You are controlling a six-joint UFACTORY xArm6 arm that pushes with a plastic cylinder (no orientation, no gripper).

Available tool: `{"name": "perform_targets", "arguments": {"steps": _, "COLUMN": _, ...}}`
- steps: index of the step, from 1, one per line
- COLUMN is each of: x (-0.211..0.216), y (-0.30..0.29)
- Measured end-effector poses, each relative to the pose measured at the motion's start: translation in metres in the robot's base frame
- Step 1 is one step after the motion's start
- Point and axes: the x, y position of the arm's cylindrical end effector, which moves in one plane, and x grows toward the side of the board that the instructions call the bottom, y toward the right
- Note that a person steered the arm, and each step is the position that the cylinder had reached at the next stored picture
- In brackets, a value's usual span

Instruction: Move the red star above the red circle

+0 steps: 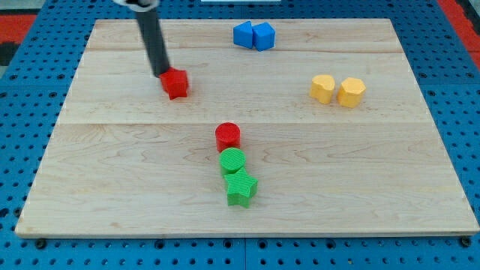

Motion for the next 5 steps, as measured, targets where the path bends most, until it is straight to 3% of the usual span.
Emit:
{"name": "perform_targets", "arguments": {"steps": 1, "x": 0.044, "y": 0.045}}
{"name": "perform_targets", "arguments": {"steps": 2, "x": 0.049, "y": 0.042}}
{"name": "perform_targets", "arguments": {"steps": 3, "x": 0.057, "y": -0.027}}
{"name": "perform_targets", "arguments": {"steps": 4, "x": 0.08, "y": -0.031}}
{"name": "perform_targets", "arguments": {"steps": 5, "x": 0.08, "y": 0.021}}
